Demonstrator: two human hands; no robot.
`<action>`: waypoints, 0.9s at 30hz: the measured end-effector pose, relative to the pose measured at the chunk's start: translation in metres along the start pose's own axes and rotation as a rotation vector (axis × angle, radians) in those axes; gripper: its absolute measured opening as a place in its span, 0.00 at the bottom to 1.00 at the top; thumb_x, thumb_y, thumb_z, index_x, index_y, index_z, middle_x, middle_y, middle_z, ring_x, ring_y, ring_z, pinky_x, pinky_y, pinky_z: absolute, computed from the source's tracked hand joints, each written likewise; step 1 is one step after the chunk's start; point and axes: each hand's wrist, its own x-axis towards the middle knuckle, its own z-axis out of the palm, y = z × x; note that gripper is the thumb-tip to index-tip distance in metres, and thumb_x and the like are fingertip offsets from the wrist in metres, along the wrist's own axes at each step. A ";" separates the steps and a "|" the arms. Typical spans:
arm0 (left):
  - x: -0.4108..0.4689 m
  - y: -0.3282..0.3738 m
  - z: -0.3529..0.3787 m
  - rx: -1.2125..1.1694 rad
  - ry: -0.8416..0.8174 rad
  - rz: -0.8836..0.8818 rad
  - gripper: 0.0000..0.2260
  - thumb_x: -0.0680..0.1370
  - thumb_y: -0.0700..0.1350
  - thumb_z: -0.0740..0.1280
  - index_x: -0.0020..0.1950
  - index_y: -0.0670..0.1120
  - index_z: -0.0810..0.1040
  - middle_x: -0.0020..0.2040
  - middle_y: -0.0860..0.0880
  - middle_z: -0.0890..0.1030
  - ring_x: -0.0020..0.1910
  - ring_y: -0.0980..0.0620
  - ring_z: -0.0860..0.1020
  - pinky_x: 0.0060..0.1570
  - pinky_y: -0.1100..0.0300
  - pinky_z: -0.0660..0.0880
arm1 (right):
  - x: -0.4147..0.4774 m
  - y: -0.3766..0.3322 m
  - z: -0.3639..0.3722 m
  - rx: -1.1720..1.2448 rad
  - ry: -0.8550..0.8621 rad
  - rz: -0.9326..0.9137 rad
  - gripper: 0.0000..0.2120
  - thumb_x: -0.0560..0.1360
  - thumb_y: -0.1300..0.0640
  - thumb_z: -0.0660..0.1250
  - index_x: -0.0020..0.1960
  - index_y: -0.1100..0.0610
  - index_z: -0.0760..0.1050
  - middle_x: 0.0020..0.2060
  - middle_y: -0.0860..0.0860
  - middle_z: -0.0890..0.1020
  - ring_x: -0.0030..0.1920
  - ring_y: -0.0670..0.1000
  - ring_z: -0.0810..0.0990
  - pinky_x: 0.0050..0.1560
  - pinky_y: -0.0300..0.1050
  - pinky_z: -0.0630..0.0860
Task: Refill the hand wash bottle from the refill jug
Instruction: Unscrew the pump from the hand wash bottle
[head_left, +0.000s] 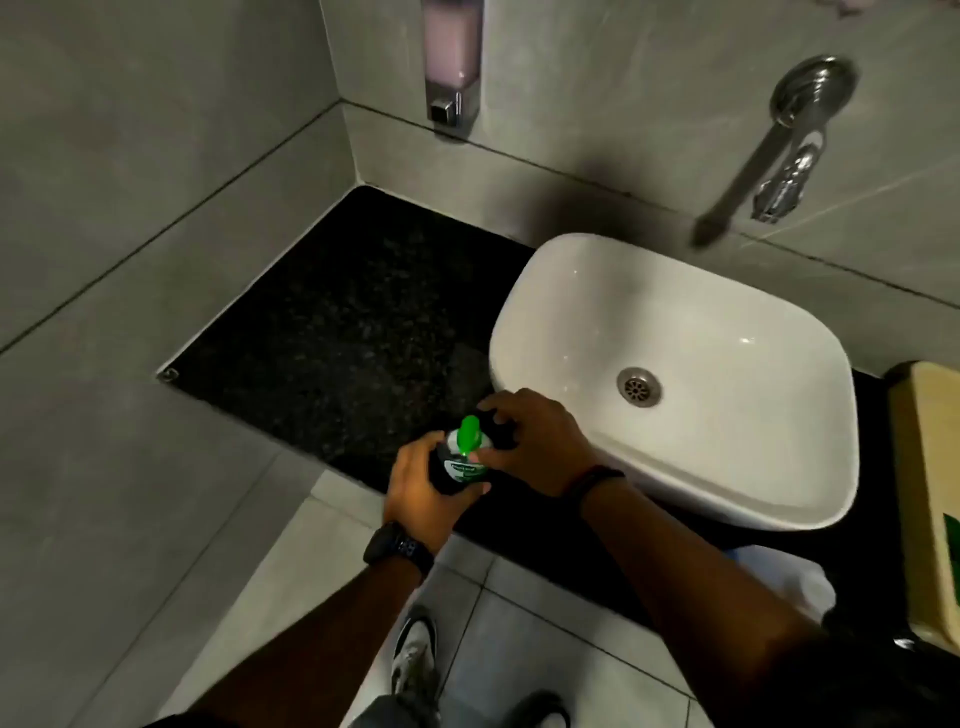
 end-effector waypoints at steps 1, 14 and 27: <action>0.005 -0.003 0.001 -0.009 -0.017 0.014 0.33 0.57 0.47 0.82 0.58 0.44 0.75 0.53 0.45 0.76 0.54 0.44 0.76 0.54 0.50 0.76 | 0.004 -0.002 0.006 0.013 -0.004 0.007 0.23 0.64 0.48 0.75 0.58 0.48 0.75 0.48 0.51 0.79 0.45 0.50 0.76 0.46 0.43 0.72; 0.018 0.012 0.010 -0.086 -0.096 0.074 0.38 0.54 0.59 0.77 0.60 0.49 0.72 0.53 0.53 0.76 0.51 0.56 0.76 0.47 0.79 0.68 | 0.010 -0.019 0.002 -0.035 0.200 0.090 0.16 0.66 0.46 0.73 0.36 0.59 0.75 0.30 0.52 0.75 0.32 0.52 0.72 0.32 0.46 0.67; -0.002 0.076 0.000 -0.024 0.027 0.178 0.35 0.57 0.64 0.74 0.62 0.59 0.69 0.57 0.54 0.77 0.51 0.59 0.76 0.49 0.67 0.72 | -0.031 -0.020 -0.065 0.093 0.213 -0.043 0.06 0.68 0.54 0.74 0.41 0.56 0.80 0.34 0.53 0.79 0.34 0.48 0.74 0.37 0.42 0.71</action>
